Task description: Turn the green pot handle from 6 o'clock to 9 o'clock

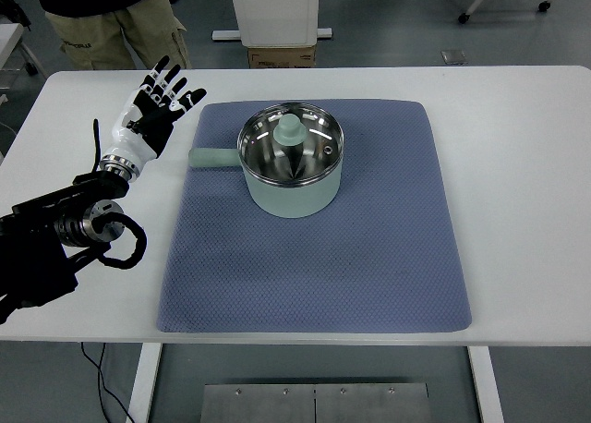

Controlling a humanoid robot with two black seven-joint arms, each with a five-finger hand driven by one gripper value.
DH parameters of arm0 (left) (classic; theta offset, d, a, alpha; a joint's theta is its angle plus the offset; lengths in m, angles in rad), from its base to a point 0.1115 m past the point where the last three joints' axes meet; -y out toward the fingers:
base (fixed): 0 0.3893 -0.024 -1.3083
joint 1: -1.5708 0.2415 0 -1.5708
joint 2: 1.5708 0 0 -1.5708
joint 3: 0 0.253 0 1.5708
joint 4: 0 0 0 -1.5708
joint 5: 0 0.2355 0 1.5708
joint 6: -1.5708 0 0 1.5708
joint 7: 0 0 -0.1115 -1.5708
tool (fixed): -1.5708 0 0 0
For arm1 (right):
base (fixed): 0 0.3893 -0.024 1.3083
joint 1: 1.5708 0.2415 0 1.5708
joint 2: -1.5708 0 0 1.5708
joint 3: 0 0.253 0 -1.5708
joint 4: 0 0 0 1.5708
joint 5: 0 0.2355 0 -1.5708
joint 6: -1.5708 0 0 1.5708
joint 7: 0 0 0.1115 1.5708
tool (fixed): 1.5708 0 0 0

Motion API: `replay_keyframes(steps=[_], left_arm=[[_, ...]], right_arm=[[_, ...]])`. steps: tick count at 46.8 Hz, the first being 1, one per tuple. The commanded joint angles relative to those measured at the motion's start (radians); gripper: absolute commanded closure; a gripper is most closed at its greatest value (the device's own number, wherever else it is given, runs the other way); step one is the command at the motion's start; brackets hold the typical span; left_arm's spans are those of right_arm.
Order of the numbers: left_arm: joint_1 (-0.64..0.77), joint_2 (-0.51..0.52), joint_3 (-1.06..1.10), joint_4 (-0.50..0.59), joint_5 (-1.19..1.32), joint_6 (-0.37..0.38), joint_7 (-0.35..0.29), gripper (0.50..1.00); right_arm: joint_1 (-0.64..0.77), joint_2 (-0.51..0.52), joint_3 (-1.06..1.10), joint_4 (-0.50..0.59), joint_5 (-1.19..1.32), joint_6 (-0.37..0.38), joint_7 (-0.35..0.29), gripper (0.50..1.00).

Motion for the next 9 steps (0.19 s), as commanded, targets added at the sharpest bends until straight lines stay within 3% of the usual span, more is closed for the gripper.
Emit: replay_keyframes(steps=[1,9], left_arm=[[0.002,-0.003,0.000,0.000,0.000,0.002,0.000,0.500],[0.017,-0.006,-0.002,0.000,0.000,0.002,0.000,0.500]], right_arm=[[0.000,0.000,0.001,0.000,0.000,0.000,0.000,0.500],[0.000,0.000,0.001,-0.003,0.002,0.000,-0.002,0.500]])
